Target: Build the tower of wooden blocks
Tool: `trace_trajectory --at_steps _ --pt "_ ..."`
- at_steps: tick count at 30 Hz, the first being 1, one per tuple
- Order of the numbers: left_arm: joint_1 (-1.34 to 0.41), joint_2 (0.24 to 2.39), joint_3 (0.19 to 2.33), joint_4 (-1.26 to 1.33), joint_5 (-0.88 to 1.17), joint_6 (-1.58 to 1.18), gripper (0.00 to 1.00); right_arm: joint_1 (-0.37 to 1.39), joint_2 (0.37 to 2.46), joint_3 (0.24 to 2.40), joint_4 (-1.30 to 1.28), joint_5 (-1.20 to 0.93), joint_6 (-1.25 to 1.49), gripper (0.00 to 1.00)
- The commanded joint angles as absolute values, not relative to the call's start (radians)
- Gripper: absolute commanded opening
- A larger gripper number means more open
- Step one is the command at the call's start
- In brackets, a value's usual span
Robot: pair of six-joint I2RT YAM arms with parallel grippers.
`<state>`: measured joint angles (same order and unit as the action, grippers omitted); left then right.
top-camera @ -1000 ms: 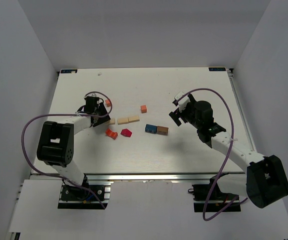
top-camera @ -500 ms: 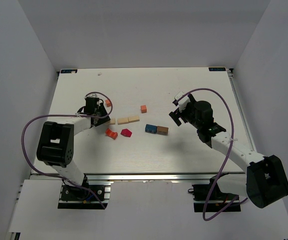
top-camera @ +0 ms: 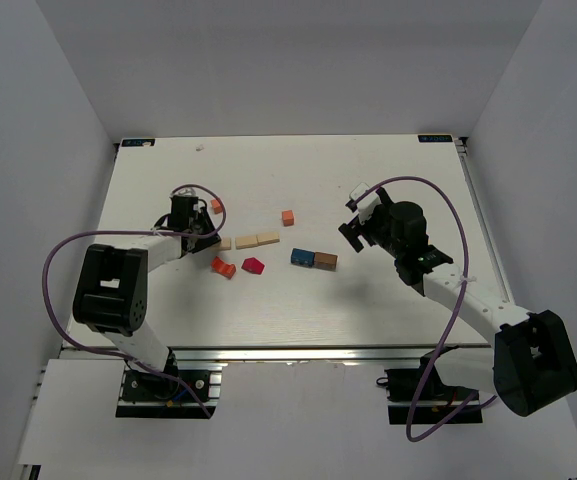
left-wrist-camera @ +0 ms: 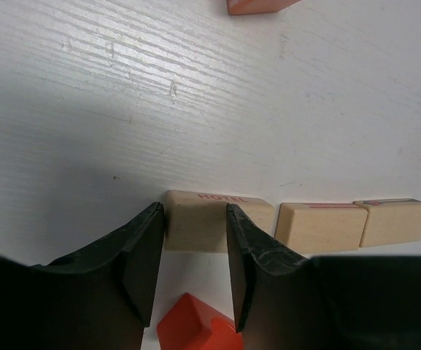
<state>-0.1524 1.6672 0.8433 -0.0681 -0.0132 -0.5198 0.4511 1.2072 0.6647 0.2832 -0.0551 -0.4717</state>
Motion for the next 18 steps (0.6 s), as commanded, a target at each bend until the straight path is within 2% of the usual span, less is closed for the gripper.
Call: trace_trajectory --at_steps 1,18 --pt "-0.15 1.62 0.815 -0.083 0.032 -0.506 0.49 0.445 1.212 0.684 0.296 -0.051 -0.462 0.9" --pt "-0.169 1.628 0.807 -0.057 0.029 -0.56 0.47 0.446 1.209 0.683 0.298 -0.046 -0.46 0.89"
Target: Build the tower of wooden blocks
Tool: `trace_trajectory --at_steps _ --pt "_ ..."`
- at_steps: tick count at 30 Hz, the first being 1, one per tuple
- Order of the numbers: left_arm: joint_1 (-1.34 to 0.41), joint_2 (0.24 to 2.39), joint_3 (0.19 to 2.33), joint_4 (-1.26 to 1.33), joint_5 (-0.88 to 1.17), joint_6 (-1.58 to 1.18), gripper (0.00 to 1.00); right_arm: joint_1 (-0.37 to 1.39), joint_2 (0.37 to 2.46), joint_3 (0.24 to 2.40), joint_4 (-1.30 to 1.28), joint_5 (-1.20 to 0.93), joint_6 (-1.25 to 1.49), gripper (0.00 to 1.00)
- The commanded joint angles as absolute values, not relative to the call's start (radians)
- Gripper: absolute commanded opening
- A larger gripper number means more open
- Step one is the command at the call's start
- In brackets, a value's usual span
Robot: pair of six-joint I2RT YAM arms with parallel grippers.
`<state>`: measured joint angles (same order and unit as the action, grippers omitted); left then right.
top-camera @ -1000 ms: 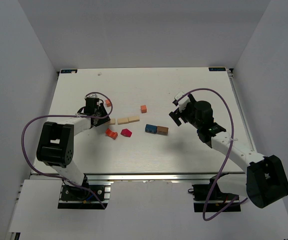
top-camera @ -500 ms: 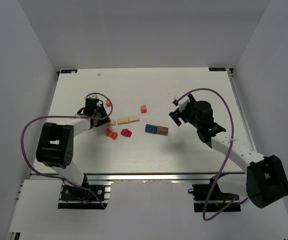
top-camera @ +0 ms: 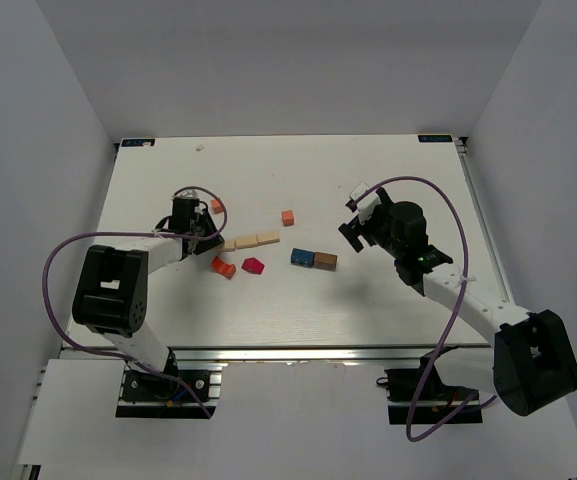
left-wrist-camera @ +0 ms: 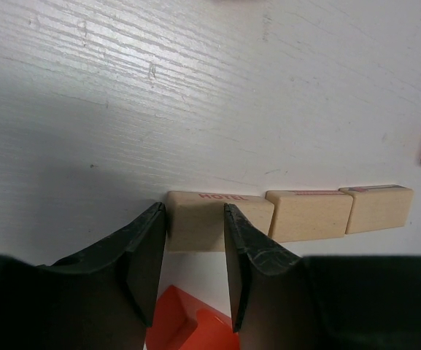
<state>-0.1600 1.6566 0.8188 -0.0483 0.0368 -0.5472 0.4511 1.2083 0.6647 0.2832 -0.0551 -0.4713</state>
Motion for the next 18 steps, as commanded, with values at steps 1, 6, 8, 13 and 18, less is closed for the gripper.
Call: trace_trajectory --at_steps 1,6,8,13,18 --pt "-0.17 1.626 0.808 -0.057 0.026 -0.561 0.47 0.446 1.21 0.681 0.298 -0.048 -0.46 0.89" --pt "-0.178 1.62 0.807 -0.066 0.014 -0.568 0.47 0.445 1.212 0.683 0.296 -0.049 -0.46 0.89" --pt "-0.181 1.615 0.81 -0.072 -0.018 -0.568 0.47 0.446 1.21 0.681 0.296 -0.051 -0.462 0.89" --pt "-0.181 1.614 0.813 -0.078 -0.034 -0.58 0.47 0.446 1.207 0.68 0.296 -0.051 -0.462 0.89" --pt "-0.186 1.608 0.816 -0.078 -0.034 -0.581 0.47 0.446 1.209 0.68 0.295 -0.049 -0.462 0.89"
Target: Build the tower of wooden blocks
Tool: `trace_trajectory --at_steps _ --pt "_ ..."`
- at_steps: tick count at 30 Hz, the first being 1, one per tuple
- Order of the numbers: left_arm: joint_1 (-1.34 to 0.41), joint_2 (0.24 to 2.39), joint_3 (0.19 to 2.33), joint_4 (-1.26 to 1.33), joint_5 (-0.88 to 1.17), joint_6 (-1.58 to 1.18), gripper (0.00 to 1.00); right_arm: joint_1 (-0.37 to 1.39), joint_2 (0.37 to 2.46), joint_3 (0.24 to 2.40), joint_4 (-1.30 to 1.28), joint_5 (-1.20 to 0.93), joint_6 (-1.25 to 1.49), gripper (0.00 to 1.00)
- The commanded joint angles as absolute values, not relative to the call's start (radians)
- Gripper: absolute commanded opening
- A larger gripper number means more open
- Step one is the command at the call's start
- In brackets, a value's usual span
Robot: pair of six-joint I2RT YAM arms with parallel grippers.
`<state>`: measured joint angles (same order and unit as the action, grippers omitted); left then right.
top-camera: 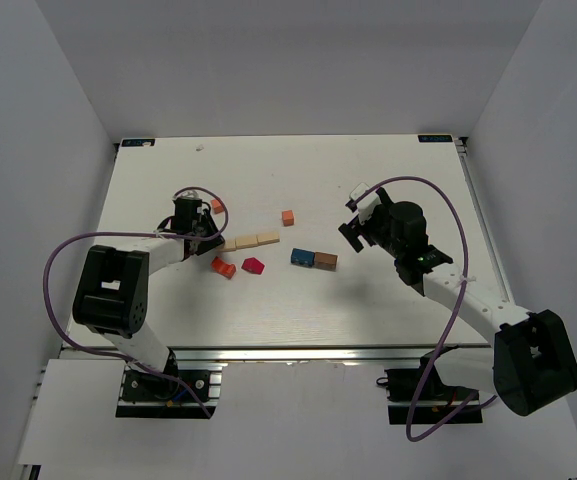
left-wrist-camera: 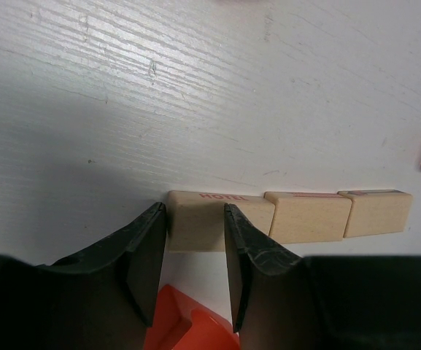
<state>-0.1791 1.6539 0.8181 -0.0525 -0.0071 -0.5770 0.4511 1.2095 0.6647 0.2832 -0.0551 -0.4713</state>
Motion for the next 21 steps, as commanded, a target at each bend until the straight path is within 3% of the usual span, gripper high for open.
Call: trace_trajectory --at_steps 1,21 --pt "-0.186 1.608 0.816 -0.078 -0.031 -0.583 0.47 0.445 1.209 0.68 0.295 -0.051 -0.462 0.89" --pt "-0.195 1.608 0.821 -0.071 -0.025 -0.594 0.5 0.446 1.212 0.68 0.287 -0.052 -0.471 0.89"
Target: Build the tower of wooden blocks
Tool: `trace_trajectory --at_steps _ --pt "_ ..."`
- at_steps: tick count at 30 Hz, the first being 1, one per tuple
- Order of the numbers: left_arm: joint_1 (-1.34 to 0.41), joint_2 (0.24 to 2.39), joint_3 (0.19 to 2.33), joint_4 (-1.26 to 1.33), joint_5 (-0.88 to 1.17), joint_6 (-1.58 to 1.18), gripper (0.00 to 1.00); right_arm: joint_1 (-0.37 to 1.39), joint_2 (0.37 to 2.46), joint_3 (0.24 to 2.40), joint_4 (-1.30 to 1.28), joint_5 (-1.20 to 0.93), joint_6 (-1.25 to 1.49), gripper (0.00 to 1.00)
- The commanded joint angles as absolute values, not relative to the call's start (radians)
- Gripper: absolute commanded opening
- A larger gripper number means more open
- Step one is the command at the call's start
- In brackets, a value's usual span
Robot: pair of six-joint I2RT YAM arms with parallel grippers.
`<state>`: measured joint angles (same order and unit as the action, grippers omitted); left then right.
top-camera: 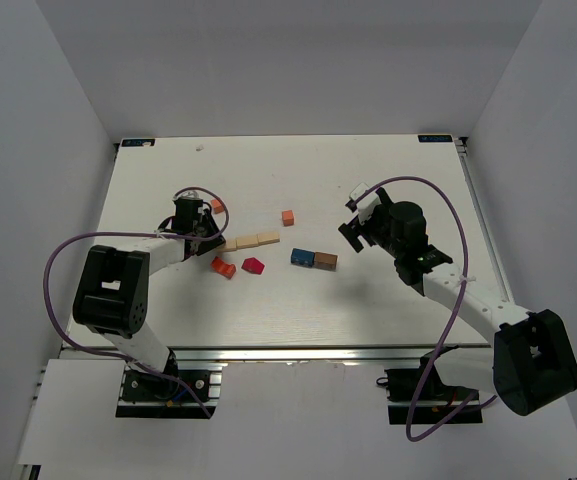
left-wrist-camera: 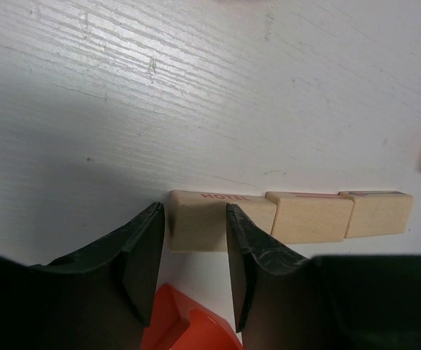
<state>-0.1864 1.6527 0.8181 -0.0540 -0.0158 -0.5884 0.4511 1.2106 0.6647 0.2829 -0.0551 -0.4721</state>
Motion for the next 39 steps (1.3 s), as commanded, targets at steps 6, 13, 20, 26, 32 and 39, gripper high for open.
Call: trace_trajectory --at_steps 6,13,20,26,32,39 --pt "-0.195 1.586 0.833 -0.09 -0.048 -0.592 0.57 0.445 1.21 0.68 0.288 -0.054 -0.469 0.89" --pt "-0.195 1.533 0.873 -0.12 -0.071 -0.588 0.6 0.446 1.21 0.684 0.282 -0.071 -0.469 0.89" --pt "-0.195 1.412 0.922 -0.172 -0.098 -0.572 0.73 0.446 1.181 0.68 0.262 -0.164 -0.486 0.89" --pt "-0.195 1.241 0.87 -0.199 -0.129 -0.581 0.98 0.463 1.134 0.692 0.161 -0.374 -0.598 0.89" --pt "-0.193 1.089 0.736 -0.179 -0.201 -0.614 0.98 0.512 1.184 0.768 -0.049 -0.43 -0.705 0.89" --pt "-0.195 1.049 0.661 -0.161 -0.204 -0.626 0.98 0.606 1.339 0.876 -0.156 -0.359 -0.752 0.88"
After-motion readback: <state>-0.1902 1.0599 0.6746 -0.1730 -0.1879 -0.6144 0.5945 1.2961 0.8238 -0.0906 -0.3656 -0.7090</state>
